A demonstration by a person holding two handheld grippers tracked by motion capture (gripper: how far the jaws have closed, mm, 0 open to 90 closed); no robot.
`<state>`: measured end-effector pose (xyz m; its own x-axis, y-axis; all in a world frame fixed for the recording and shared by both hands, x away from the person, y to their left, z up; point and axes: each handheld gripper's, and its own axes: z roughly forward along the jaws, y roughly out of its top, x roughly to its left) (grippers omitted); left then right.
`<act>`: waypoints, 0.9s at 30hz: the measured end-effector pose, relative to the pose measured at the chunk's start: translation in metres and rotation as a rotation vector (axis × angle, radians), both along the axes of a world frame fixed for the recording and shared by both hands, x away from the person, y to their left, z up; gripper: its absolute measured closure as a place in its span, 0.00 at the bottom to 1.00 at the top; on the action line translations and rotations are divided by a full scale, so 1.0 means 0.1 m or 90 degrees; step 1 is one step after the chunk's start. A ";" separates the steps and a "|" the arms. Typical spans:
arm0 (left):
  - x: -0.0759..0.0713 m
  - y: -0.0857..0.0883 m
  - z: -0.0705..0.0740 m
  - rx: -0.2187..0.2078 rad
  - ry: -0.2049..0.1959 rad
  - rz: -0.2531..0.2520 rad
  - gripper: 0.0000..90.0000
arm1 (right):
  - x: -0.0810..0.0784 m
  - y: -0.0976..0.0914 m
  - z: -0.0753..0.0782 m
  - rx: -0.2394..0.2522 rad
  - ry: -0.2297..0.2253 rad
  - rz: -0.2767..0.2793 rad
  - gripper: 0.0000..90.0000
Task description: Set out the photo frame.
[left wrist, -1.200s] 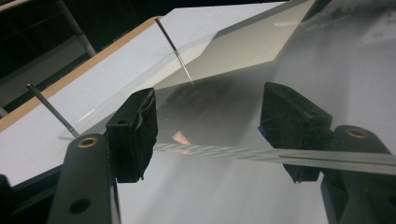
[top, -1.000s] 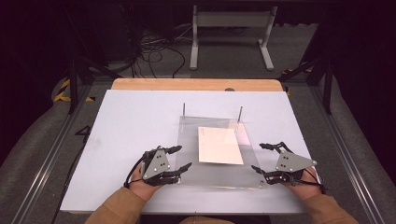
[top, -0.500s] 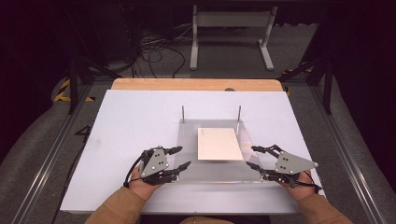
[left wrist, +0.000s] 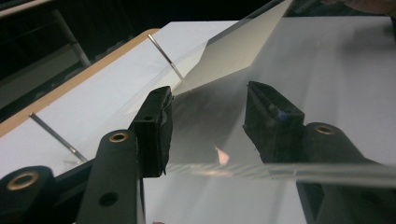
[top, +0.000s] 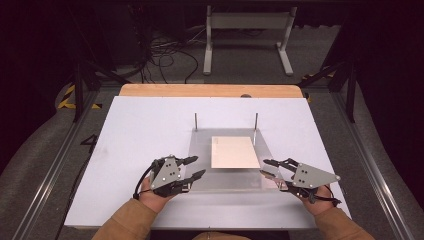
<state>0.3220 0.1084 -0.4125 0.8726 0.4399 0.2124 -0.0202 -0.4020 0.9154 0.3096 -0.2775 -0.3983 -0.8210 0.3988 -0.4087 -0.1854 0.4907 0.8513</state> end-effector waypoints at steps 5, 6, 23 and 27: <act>-0.01 -0.01 0.04 0.007 -0.015 -0.006 0.61 | -0.02 0.04 0.03 -0.006 -0.007 -0.004 0.72; -0.01 0.00 0.05 0.007 -0.015 -0.006 0.62 | -0.02 0.04 0.04 -0.006 -0.006 -0.005 0.73; 0.04 0.07 0.41 -0.002 -0.002 -0.043 0.65 | -0.02 0.05 0.38 0.029 0.055 0.017 0.74; 0.08 0.08 0.48 -0.010 0.009 -0.052 0.64 | 0.01 0.05 0.46 0.040 0.068 0.021 0.74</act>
